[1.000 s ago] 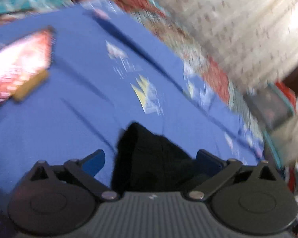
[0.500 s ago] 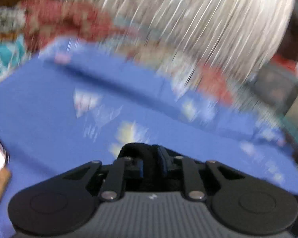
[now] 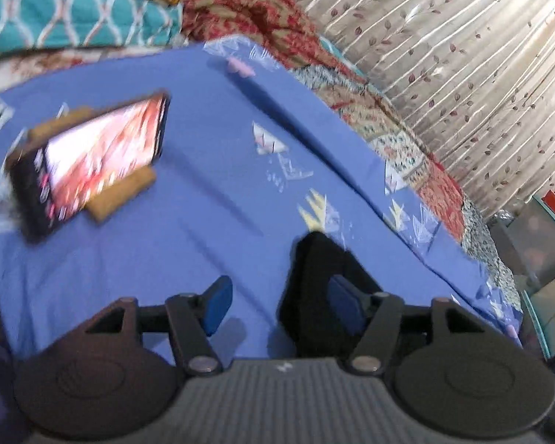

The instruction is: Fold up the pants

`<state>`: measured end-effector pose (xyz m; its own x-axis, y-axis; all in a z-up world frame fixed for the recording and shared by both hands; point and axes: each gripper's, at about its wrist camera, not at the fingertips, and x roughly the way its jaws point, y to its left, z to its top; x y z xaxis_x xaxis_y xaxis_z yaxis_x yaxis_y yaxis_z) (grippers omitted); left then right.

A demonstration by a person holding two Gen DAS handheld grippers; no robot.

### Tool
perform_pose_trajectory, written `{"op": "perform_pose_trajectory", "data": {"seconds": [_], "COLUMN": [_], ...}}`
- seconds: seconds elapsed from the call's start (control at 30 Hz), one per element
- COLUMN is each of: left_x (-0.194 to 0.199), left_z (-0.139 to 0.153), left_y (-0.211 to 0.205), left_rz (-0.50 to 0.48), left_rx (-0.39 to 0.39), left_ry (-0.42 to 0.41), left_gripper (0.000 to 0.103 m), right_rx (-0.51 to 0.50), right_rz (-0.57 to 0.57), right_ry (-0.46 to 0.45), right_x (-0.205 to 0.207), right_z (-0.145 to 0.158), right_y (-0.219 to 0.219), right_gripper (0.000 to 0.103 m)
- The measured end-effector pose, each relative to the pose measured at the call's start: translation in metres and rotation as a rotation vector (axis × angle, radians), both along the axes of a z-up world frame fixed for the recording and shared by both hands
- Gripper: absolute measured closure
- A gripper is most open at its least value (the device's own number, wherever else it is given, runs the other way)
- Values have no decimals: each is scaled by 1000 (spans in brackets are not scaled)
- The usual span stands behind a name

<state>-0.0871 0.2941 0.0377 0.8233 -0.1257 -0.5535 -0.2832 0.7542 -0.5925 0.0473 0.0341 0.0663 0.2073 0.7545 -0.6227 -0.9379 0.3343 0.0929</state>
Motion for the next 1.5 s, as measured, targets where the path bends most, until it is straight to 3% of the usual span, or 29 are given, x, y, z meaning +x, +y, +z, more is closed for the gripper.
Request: {"op": "perform_pose_trajectory", "data": {"seconds": [0.03, 0.07, 0.1, 0.17, 0.23, 0.3, 0.37, 0.43, 0.47, 0.5, 0.53, 0.63, 0.73, 0.83, 0.93, 1.0, 1.03, 1.07, 1.1, 1.2, 1.23, 1.3, 1.43, 1.5], "left_x": [-2, -3, -5, 2, 15, 30, 46, 63, 72, 79, 81, 55, 5, -30, -45, -54, -60, -66, -69, -75, -73, -62, -35, -20], "left_z": [-1, -5, -8, -13, -20, -28, -36, -46, -52, -56, -60, -48, -37, -49, -70, -79, -80, -80, -78, -60, -55, -43, -35, -37], "left_y": [-2, -4, -6, -12, -22, -30, -40, -50, -54, -58, -60, -53, -32, -21, -25, -23, -20, -15, -12, -5, -5, -10, -31, -42], "left_rz": [-6, -14, -26, -56, -84, -114, -152, -158, -165, -167, -150, -106, -71, -30, -4, 21, 28, 37, 39, 92, 89, 54, -54, -79], "left_rx": [-16, -40, -59, -81, -93, -127, -159, -186, -210, -229, -249, -241, -285, -323, -338, -370, -395, -409, -423, -373, -363, -357, -317, -285], "left_ry": [6, 11, 14, 17, 29, 47, 59, 80, 96, 123, 151, 89, -8, 21, 103, 132, 122, 108, 84, 42, 27, 14, 34, 60], "left_gripper": [44, 44, 44, 42, 35, 24, 23, 38, 66, 86, 86, 91, 91, 91, 93, 93, 92, 83, 68, 42, 39, 24, 8, 11], "right_rx": [-44, -77, -63, 112, 245, 278, 269, 265, 268, 267, 265, 256, 247, 172, 10, -27, -21, -17, -24, -28, -14, 31, 73, 86], "right_rz": [10, -28, -105, -302, -465, -535, -559, -557, -551, -543, -533, -459, -292, -109, 17, 46, 55, 62, 78, 69, 64, 50, 15, 14], "right_ry": [-10, 5, 98, 377, 513, 572, 568, 547, 540, 527, 511, 392, 243, 214, 180, 128, 104, 102, 112, 78, 73, 66, 1, 0], "right_x": [3, 11, 31, 79, 110, 123, 127, 123, 121, 117, 108, 84, 48, 15, -18, -32, -36, -37, -36, -34, -35, -37, -49, -53], "right_z": [-7, -13, -13, -9, -9, -10, -8, -5, -3, 0, 1, 15, 31, 18, -17, -34, -38, -38, -36, -28, -24, -17, -11, -11], "right_y": [16, 24, 23, -11, -51, -71, -79, -76, -74, -71, -74, -61, -41, -14, 21, 30, 30, 31, 32, 31, 30, 23, 3, -6], "right_gripper": [45, 89, 88, 88, 88, 88, 88, 88, 88, 88, 88, 88, 87, 83, 63, 51, 49, 41, 34, 33, 33, 33, 33, 38]}}
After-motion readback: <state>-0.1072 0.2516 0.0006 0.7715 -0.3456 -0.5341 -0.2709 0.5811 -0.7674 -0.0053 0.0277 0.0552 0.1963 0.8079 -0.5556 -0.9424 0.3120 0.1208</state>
